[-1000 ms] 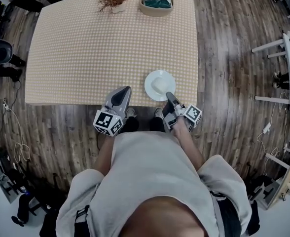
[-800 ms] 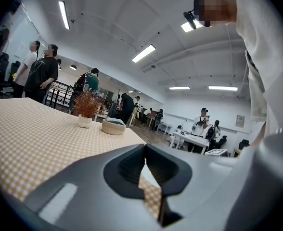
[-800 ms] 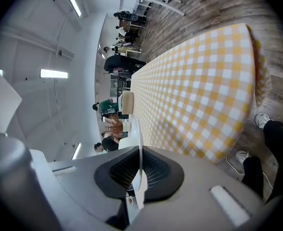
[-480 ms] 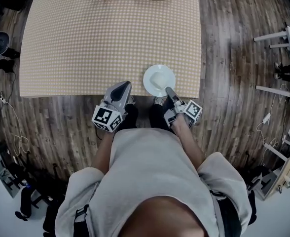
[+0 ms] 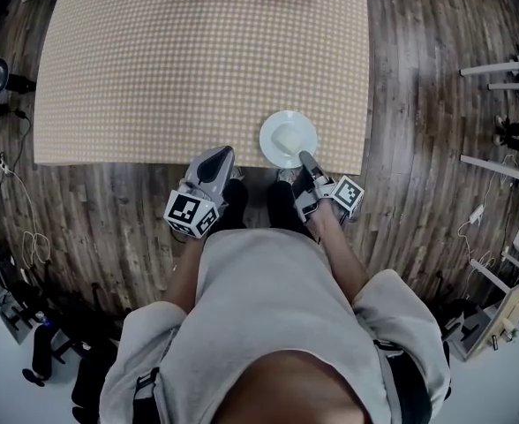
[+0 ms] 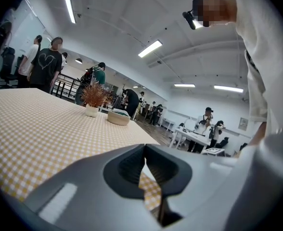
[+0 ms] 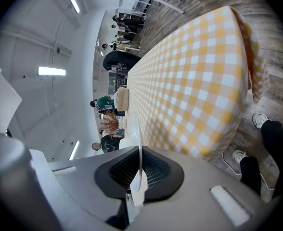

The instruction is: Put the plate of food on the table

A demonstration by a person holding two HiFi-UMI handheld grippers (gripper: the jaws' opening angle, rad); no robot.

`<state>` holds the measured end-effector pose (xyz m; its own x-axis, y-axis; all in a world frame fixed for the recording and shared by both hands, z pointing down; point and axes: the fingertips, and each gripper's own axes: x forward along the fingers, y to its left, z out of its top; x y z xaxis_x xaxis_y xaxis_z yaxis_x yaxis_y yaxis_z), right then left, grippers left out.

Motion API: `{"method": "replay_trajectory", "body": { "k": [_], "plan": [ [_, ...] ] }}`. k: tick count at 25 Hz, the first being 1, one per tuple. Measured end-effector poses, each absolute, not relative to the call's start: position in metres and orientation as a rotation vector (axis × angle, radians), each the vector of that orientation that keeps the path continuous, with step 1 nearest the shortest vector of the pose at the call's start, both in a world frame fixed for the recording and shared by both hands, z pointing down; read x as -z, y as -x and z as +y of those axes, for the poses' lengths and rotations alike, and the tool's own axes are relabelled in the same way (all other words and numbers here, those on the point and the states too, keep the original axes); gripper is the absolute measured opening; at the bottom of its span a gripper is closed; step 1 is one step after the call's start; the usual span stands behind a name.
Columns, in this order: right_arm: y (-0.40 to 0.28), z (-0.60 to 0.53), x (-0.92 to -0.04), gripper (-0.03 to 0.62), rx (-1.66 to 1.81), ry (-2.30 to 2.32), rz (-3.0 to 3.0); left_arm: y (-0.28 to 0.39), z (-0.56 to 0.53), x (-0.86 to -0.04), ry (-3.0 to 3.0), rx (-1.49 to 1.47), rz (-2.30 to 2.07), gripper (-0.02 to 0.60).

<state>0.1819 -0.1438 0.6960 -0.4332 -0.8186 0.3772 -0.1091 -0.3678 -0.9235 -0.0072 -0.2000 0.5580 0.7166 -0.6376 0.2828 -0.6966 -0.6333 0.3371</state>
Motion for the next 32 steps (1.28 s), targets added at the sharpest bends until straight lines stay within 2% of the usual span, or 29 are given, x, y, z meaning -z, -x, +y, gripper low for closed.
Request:
{"method": "replay_trajectory", "body": {
  "k": [32],
  "plan": [
    [-0.170,-0.384,-0.707,0.012,1.712,1.218,1.468,0.063,-0.180,-0.579,-2.343,-0.224,-1.182,0.009]
  ]
}}
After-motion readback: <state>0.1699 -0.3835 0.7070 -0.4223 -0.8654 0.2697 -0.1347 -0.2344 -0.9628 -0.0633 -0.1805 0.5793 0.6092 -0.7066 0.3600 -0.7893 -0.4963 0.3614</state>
